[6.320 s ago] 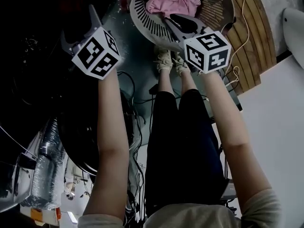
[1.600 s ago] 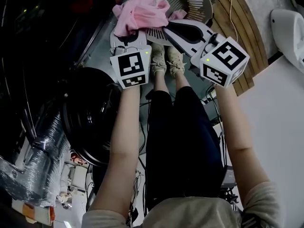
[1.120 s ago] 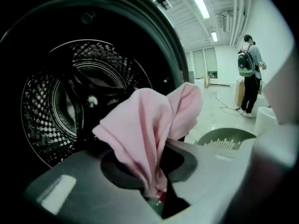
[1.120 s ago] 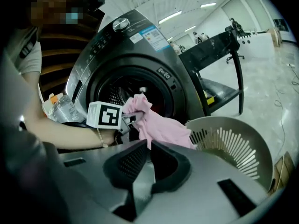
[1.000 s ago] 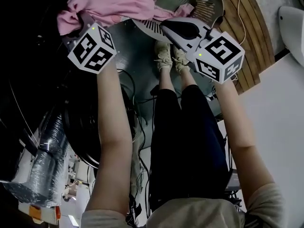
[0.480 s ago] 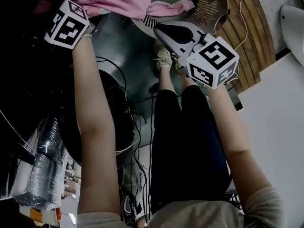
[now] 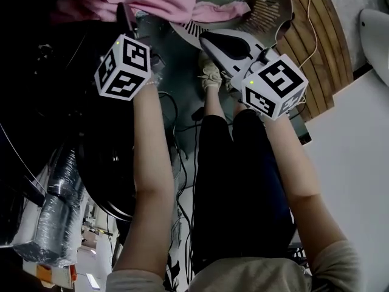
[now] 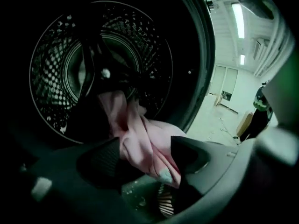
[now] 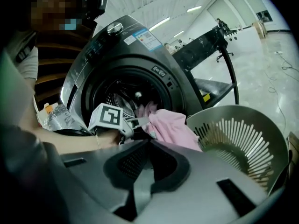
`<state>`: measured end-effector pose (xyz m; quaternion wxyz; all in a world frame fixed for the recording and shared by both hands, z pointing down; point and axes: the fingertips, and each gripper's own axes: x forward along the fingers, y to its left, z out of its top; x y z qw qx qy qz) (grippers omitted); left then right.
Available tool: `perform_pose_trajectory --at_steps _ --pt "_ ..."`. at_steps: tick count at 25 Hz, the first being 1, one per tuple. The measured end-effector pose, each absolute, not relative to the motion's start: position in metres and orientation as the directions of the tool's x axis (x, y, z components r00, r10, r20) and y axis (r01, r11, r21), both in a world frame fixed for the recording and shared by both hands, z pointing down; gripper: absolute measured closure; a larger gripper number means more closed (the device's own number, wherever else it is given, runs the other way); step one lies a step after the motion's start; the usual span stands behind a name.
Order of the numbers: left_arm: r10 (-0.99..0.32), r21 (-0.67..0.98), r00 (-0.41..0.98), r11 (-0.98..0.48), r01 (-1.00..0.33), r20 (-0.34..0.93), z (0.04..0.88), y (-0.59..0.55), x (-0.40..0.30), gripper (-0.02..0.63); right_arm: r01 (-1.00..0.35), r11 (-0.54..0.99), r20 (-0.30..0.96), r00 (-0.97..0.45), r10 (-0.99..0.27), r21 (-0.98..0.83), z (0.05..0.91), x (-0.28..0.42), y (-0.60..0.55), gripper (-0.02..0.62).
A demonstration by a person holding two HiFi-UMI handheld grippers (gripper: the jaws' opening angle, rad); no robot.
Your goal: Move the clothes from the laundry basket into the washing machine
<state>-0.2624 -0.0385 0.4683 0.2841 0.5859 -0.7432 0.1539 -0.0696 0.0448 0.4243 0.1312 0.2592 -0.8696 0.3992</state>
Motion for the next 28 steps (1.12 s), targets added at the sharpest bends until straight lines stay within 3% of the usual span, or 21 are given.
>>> perform_pose_trajectory --at_steps 6,12,14,15,16,20,28 --pt "-0.701 0.257 0.043 0.203 -0.945 0.712 0.538 -0.015 -0.193 0.247 -0.591 0.518 0.462 -0.806 -0.369 -0.618 0.442 -0.059 0.043 0.577" --pt "-0.673 0.214 0.026 0.198 -0.956 0.739 0.562 -0.037 -0.188 0.256 -0.58 0.504 0.459 -0.814 -0.356 -0.639 0.45 -0.061 0.047 0.578" --pt "-0.699 0.13 0.006 0.125 -0.984 0.715 0.546 -0.046 -0.186 0.399 -0.579 0.501 0.461 -0.815 -0.35 -0.643 0.452 -0.059 0.047 0.577" --pt "-0.716 0.091 -0.005 0.095 -0.991 0.698 0.535 -0.048 -0.185 0.5 -0.58 0.499 0.461 -0.814 -0.352 -0.644 0.452 -0.058 0.046 0.578" --pt "-0.732 0.072 -0.009 0.079 -0.994 0.681 0.525 -0.049 -0.185 0.546 -0.583 0.498 0.462 -0.813 -0.355 -0.643 0.451 -0.057 0.046 0.577" --pt "-0.782 0.073 -0.036 0.104 -0.992 0.623 0.488 -0.051 -0.206 0.563 -0.59 0.498 0.465 -0.808 -0.362 -0.635 0.446 -0.054 0.044 0.578" --pt "-0.887 -0.157 -0.262 0.217 -0.963 0.38 0.4 -0.107 -0.306 0.561 -0.6 0.501 0.456 -0.8 -0.39 -0.624 0.443 -0.052 0.041 0.578"
